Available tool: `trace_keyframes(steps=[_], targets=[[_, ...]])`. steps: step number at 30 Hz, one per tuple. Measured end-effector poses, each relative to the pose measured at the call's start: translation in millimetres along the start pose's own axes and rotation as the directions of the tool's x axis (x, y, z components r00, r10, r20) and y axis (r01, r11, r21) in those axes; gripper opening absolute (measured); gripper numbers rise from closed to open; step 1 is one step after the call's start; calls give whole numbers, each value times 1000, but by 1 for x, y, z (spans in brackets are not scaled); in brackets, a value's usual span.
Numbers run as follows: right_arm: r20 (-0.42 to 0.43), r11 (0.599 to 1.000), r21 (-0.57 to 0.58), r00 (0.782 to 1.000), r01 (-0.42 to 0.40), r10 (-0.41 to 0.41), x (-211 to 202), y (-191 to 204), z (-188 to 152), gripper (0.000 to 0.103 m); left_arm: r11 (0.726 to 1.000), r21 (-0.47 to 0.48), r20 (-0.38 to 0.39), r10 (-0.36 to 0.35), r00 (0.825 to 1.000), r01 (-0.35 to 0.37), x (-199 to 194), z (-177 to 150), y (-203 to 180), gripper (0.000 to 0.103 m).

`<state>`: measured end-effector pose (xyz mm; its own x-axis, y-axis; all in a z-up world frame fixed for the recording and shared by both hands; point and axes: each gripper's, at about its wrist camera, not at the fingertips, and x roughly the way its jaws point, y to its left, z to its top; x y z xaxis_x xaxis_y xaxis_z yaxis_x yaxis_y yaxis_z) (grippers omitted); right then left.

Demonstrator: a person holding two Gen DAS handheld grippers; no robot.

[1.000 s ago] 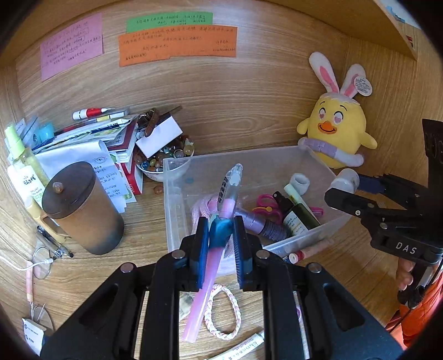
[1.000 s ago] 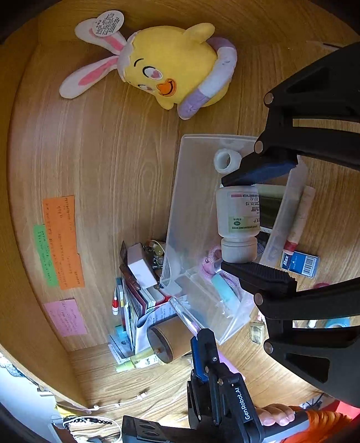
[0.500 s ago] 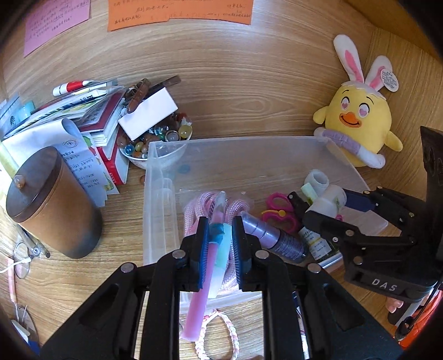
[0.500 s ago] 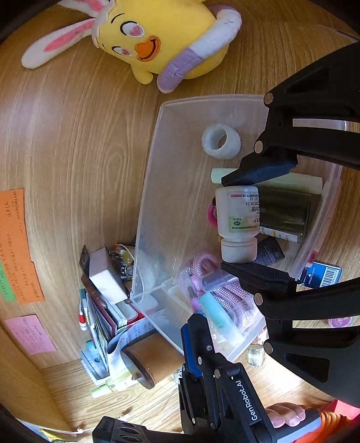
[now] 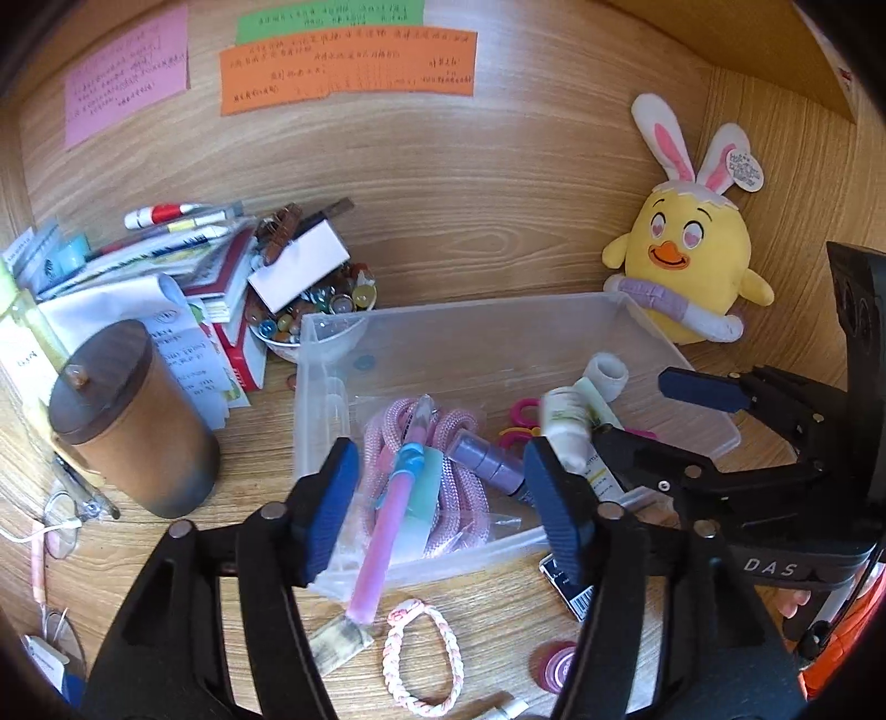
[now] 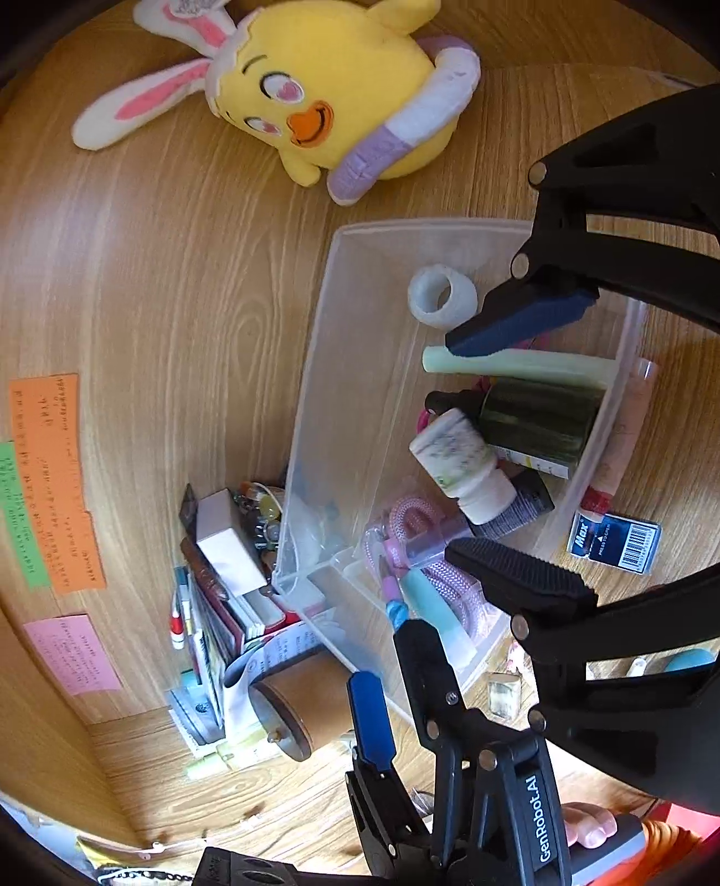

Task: Organize objects
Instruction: 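Carry the pill bottle into the box with the right tool while the left drops the toothbrush in, then grasp the small translucent block with the left tool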

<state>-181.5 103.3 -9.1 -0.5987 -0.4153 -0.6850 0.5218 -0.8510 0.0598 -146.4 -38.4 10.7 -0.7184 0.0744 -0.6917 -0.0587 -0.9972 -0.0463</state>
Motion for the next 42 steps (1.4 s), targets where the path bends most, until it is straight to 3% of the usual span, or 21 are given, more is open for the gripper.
trace_keyframes(steps=[3, 5, 8, 11, 18, 24, 26, 28, 30, 34, 38, 42], targets=[[22, 1000, -6, 1000, 0, 1, -15, 2, -2, 67, 1000, -1, 31, 18, 999, -18, -16, -2, 4, 76], [42, 1000, -13, 999, 10, -9, -25, 4, -5, 70, 1000, -9, 48, 29, 998, -29, -26, -5, 10, 89], [69, 999, -22, 997, 25, -24, -39, 8, -12, 78, 997, -37, 66, 65, 996, -62, -40, -12, 22, 100], [72, 999, -24, 997, 22, -20, -45, 11, -21, 80, 993, -66, 60, 102, 993, -98, -47, -21, 37, 101], [14, 999, -23, 999, 41, -40, -37, 14, -49, 81, 983, -101, -49, 148, 988, -152, -34, -47, 70, 101], [-65, 999, -19, 997, 47, -48, -20, 2, -72, 81, 994, -40, -151, 99, 983, -106, -15, -77, 74, 101], [-77, 998, -36, 996, 51, -53, -15, 0, -74, 74, 995, -17, -171, 92, 981, -96, -11, -85, 73, 101], [-101, 997, -57, 993, 50, -55, -8, 0, -76, 57, 996, -4, -179, 92, 979, -95, -8, -91, 73, 101], [-123, 997, -70, 991, 43, -51, -1, -1, -77, 47, 996, 2, -180, 93, 979, -94, -6, -95, 72, 101], [-128, 992, -110, 989, 61, -75, 10, 4, -76, 45, 997, 29, -193, 78, 978, -73, -2, -98, 70, 81], [-127, 990, -126, 989, 58, -74, 12, 4, -76, 47, 998, 37, -214, 51, 976, -44, 9, -99, 72, 75], [-172, 993, -108, 984, -53, 34, 2, 4, -79, 45, 999, 21, -232, 38, 972, -34, 15, -100, 75, 70]])
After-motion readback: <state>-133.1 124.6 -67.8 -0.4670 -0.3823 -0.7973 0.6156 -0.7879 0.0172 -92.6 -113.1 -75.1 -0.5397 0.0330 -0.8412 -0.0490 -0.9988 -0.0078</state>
